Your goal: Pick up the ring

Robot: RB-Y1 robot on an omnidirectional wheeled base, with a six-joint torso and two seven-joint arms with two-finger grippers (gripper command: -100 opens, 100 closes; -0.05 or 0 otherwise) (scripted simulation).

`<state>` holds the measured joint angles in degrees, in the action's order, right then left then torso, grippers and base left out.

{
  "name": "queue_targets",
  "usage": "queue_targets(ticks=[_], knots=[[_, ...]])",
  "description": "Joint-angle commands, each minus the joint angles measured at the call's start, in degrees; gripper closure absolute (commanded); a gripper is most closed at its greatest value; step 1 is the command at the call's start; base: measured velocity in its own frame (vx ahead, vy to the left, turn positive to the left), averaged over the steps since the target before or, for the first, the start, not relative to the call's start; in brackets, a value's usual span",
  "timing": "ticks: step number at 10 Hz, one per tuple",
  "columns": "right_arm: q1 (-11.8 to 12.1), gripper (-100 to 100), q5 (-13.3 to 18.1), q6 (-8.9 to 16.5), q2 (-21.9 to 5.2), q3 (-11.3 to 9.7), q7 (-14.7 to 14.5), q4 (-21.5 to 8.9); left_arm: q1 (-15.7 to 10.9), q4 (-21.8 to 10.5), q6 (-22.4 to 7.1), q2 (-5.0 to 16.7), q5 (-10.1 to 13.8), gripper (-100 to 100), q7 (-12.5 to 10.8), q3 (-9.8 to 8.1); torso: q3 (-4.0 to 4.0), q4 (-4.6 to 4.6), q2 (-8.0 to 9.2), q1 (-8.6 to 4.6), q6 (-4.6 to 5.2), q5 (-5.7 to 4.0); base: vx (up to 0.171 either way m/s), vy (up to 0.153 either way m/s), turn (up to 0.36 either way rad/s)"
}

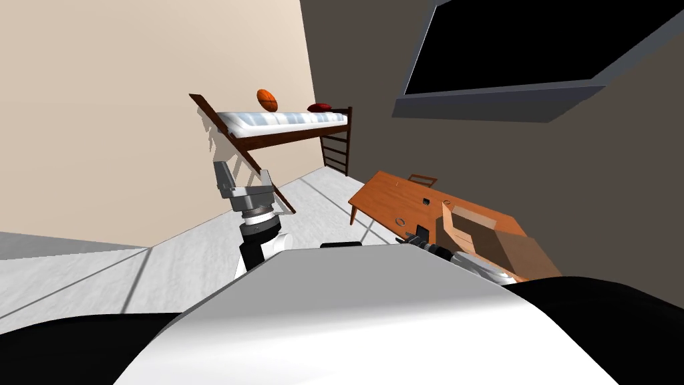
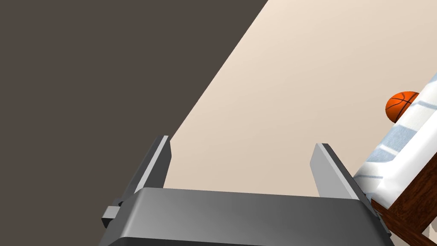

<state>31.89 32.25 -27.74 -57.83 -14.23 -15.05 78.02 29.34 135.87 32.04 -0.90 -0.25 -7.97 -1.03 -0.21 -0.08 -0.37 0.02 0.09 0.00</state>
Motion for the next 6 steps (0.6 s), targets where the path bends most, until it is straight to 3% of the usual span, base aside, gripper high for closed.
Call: queue_targets(ticks=[1,2,3,4,5,6], knots=[[-1.0,-100,1.31,0.55,-1.88,-2.54,0.23,-2.86,0.0,0.0,0.0,0.0,0.0,0,0.0,0.0,0.0,0.0,0.0,0.0,0.0,0.0,0.066,0.007,0.224],[-1.0,-100,1.31,0.55,-1.88,-2.54,0.23,-3.64,-0.01,0.0,0.0,0.0,0.0,0,0.0,0.0,-0.02,0.0,-0.04,-0.02,-0.05,0.0,0.06,0.001,0.106],[-1.61,-100,2.31,0.65,-3.24,-4.45,0.19,-5.77,0.0,0.0,0.0,0.0,0.0,0,0.0,0.0,0.0,0.0,-0.01,-0.03,0.01,-0.01,0.079,0.011,0.151],[-1.61,-100,2.31,0.65,-3.24,-4.45,0.19,-6.48,0.0,0.0,0.0,0.0,0.0,0,0.0,0.0,-0.03,-0.01,-0.06,-0.01,-0.03,0.0,0.07,0.004,0.09],[-2.22,-100,3.26,0.72,-4.45,-6.35,0.18,-8.35,0.0,0.0,0.0,0.0,0.0,0,0.0,0.0,-0.02,-0.01,-0.04,-0.01,0.01,-0.01,0.094,0.011,0.187],[-2.22,-100,3.26,0.72,-4.45,-6.35,0.18,-9.2,0.0,0.0,0.0,0.0,0.0,0,0.0,0.0,-0.06,-0.02,-0.13,0.0,-0.04,0.0,0.074,0.006,0.099]])
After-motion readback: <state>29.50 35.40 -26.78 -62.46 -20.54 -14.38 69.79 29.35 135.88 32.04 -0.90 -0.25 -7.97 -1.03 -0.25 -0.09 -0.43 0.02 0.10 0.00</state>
